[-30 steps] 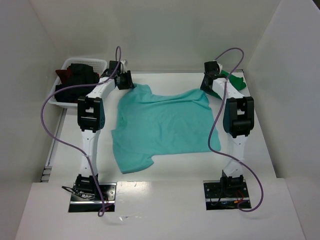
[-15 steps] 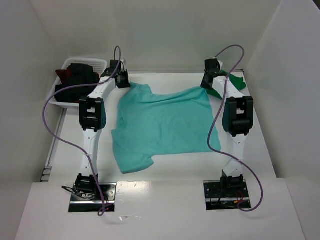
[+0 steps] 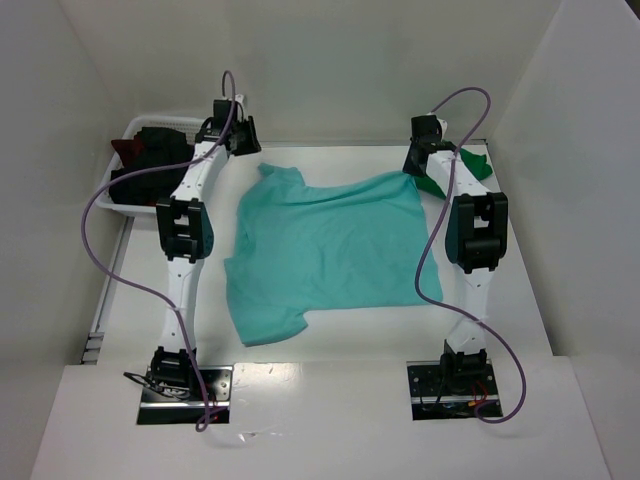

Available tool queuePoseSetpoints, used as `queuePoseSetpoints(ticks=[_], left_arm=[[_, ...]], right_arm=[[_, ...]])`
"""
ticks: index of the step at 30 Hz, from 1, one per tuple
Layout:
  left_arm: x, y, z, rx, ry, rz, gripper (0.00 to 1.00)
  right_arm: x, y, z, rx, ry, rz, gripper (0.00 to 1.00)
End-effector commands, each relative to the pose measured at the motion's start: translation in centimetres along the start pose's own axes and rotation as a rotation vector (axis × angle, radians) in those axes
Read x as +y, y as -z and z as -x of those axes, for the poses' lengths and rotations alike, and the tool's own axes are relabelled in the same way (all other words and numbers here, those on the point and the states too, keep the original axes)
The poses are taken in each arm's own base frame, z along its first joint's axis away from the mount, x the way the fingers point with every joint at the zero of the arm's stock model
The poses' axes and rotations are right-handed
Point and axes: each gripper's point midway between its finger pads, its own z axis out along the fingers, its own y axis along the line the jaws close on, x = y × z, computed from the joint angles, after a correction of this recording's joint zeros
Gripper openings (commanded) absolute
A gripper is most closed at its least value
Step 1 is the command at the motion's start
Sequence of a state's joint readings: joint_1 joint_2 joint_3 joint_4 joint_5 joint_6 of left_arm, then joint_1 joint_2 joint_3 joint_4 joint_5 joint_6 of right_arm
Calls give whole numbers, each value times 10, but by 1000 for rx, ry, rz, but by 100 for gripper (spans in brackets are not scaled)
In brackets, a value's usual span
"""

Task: Fold and stack the t-shirts
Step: Flatten out the tshirt

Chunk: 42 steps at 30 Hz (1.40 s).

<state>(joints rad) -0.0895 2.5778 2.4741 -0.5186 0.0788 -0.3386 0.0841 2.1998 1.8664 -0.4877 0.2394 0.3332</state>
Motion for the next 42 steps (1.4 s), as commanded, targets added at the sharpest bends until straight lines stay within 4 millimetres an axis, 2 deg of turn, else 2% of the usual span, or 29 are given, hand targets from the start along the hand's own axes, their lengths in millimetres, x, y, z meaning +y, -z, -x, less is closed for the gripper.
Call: queuePoseSetpoints(ticks=[1, 4, 5, 6, 7, 9, 16, 18, 19, 21, 24, 25, 26, 34, 37, 38, 39, 41, 42], left_arm=[[-8, -7, -12, 49, -15, -55, 43], [-10, -7, -9, 43, -7, -57, 50], [-6, -11, -13, 50, -5, -44, 52], [-7, -9, -11, 49, -6, -44, 54], [3, -6, -13, 64, -9, -13, 62], [1, 2, -5, 54, -20, -15, 64], [9, 8, -27, 103, -23, 9, 77], [10, 7, -41, 112, -21, -4, 78], [7, 10, -32, 77, 2, -32, 78], [12, 6, -46, 90, 25, -52, 78], [9, 5, -51, 89, 37, -78, 78], [13, 5, -46, 75, 50, -75, 78], [14, 0, -53, 91, 53, -81, 78], [3, -15, -40, 76, 73, -170, 78], [-5, -22, -26, 76, 38, -213, 75], [-12, -22, -25, 81, 32, -219, 75], [-6, -29, -43, 130, 31, -207, 73], [-9, -24, -30, 117, 17, -211, 70], [-7, -30, -37, 131, 20, -207, 70]], right_arm=[[-1, 7, 22, -49, -4, 2, 0], [0, 5, 19, -37, -2, 8, 0], [0, 5, 19, -37, -2, 8, 0], [0, 5, 19, -37, -2, 8, 0], [0, 3, 17, -29, 0, 4, 0], [0, 3, 17, -29, -9, 5, 0], [1, 3, 17, -29, -18, 5, 0], [1, 3, 17, -29, -18, 5, 0], [-1, 1, 14, -21, -16, 2, 0], [-1, 1, 14, -21, -16, 1, 0], [-1, 1, 14, -21, -16, 1, 0], [-1, 1, 14, -21, -16, 1, 0], [-1, 1, 14, -21, -16, 1, 0], [-3, -2, 8, -7, -11, -13, 0], [-5, -4, 7, -2, -9, -25, 0], [-5, -4, 7, -2, -9, -25, 0], [-4, -3, 12, -12, -12, -22, 0], [-4, -7, 7, -2, -9, -25, 0], [-7, -7, 6, 3, -7, -37, 0]])
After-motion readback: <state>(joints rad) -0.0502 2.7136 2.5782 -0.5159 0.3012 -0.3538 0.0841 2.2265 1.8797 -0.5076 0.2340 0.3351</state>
